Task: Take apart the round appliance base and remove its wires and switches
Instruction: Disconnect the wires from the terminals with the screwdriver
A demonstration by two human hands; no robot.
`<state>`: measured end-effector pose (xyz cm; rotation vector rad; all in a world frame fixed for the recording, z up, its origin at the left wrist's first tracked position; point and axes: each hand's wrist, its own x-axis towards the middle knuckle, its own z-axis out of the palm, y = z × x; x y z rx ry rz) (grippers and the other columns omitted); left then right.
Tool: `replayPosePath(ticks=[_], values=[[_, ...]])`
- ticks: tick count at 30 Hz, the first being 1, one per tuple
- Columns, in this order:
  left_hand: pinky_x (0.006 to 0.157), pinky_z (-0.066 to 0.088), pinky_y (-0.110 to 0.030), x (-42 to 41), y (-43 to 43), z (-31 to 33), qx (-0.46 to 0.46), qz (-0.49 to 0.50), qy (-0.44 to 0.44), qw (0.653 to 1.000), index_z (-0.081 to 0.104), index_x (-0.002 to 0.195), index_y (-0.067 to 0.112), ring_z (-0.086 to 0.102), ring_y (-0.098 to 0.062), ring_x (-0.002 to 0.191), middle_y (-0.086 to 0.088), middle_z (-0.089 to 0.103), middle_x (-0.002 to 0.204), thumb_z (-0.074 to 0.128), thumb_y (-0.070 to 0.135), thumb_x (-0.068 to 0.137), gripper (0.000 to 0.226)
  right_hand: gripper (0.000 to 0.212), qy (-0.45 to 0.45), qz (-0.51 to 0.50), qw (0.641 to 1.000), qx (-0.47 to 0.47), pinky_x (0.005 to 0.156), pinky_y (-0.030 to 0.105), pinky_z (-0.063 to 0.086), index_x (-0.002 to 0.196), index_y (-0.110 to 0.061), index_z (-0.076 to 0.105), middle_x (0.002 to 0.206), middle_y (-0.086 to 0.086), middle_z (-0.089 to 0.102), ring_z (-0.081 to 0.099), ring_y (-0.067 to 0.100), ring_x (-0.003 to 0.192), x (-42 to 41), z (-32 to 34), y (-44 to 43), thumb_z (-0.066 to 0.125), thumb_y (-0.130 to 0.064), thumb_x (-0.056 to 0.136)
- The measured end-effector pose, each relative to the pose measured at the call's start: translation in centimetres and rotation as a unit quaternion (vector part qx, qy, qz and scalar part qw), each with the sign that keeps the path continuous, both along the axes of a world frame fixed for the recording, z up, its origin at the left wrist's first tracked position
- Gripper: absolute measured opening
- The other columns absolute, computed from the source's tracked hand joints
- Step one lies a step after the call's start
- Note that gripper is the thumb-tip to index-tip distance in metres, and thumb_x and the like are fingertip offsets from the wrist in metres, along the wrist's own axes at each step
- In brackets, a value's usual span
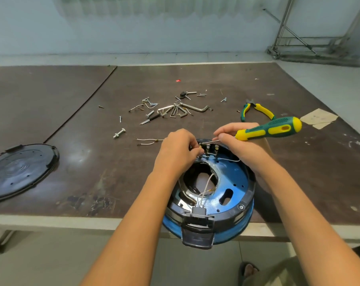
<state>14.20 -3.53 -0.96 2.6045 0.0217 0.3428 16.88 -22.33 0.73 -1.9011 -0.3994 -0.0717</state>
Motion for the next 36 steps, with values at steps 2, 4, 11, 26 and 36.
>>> replayPosePath(ticks=[2,4,11,26,36], values=[[0.074,0.047,-0.032,-0.6,-0.2,-0.1,-0.005,-0.008,-0.007,1.0,0.071,0.074,0.024,0.06,-0.016,0.087,0.006,0.067,0.097,0.077,0.039,0.081,0.017,0.014,0.013,-0.009,1.0,0.018,0.075,0.031,0.063,0.09,-0.019,0.08,0.085,-0.001,0.079,0.076,0.013,0.082,-1.0,-0.2,-0.3,0.068,-0.011,0.093],[0.073,0.044,-0.03,-1.1,-0.4,-0.1,-0.007,-0.017,-0.008,1.0,0.071,0.075,0.024,0.059,-0.014,0.089,0.007,0.065,0.101,0.077,0.038,0.081,0.017,0.015,0.004,-0.02,1.0,0.019,0.074,0.029,0.063,0.089,-0.02,0.08,0.084,-0.002,0.079,0.076,0.012,0.082,-1.8,-0.4,-0.5,0.068,-0.011,0.093],[0.075,0.045,-0.03,-1.2,-0.3,0.0,-0.007,-0.024,0.0,1.0,0.069,0.071,0.026,0.059,-0.011,0.09,0.009,0.065,0.106,0.077,0.038,0.081,0.017,0.014,0.072,-0.04,0.994,0.078,0.063,0.016,0.056,0.089,-0.023,0.079,0.086,-0.001,0.079,0.075,0.006,0.08,-1.8,-0.9,-0.6,0.069,-0.014,0.093],[0.083,0.048,-0.033,-0.8,-0.2,-0.1,0.004,-0.03,0.015,0.999,0.069,0.072,0.028,0.059,-0.012,0.099,0.011,0.065,0.11,0.076,0.037,0.082,0.016,0.014,0.206,-0.064,0.964,0.155,0.087,0.027,0.057,0.09,-0.018,0.078,0.084,0.005,0.079,0.077,0.016,0.085,0.0,-0.7,-0.4,0.069,-0.008,0.091],[0.089,0.051,-0.04,-1.0,-0.3,-0.1,-0.002,-0.034,0.008,0.999,0.067,0.071,0.028,0.06,-0.012,0.101,0.011,0.066,0.108,0.075,0.035,0.082,0.016,0.012,0.223,-0.032,0.955,0.192,0.094,0.034,0.059,0.094,-0.012,0.076,0.079,0.002,0.079,0.078,0.018,0.082,0.8,-1.0,-0.8,0.067,-0.003,0.092]])
